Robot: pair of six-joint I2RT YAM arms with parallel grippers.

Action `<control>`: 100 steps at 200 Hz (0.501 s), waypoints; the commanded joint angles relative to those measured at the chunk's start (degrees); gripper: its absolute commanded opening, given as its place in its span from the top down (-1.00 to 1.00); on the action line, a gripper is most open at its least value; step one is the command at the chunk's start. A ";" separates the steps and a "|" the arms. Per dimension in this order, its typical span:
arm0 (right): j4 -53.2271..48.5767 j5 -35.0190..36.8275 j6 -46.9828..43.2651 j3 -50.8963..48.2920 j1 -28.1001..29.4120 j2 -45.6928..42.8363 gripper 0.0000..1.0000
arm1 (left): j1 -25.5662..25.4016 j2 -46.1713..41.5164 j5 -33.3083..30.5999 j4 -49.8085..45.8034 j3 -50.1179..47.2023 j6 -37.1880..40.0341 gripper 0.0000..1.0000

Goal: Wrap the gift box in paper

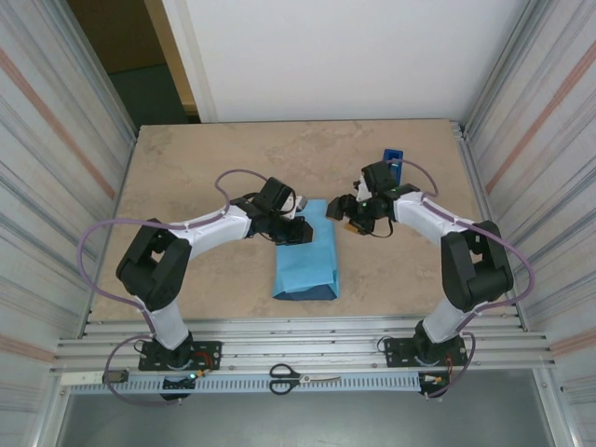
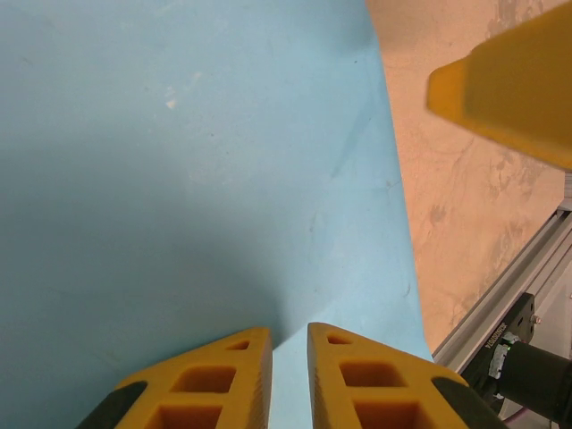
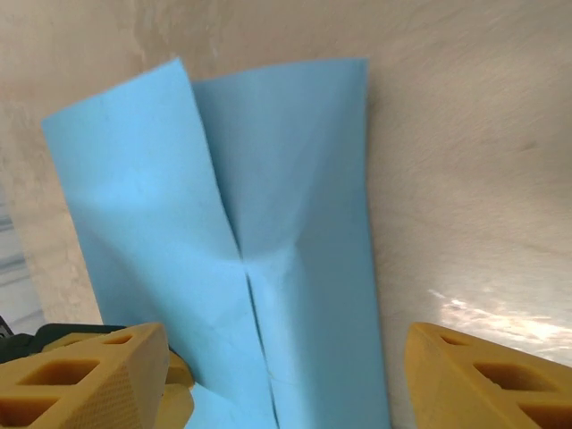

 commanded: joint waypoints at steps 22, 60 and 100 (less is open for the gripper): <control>-4.20 -0.07 -4.24 1.56 -7.33 -3.78 -0.31 | -1.29 3.60 -2.76 -6.62 -3.48 2.27 0.63; -3.94 -1.48 -5.53 4.19 -15.41 -2.97 -0.09 | -1.29 3.69 -2.21 -6.54 -3.54 2.56 0.63; -3.00 -3.15 -6.13 8.84 -22.47 1.07 0.12 | -1.30 3.64 -2.06 -6.71 -3.68 2.76 0.63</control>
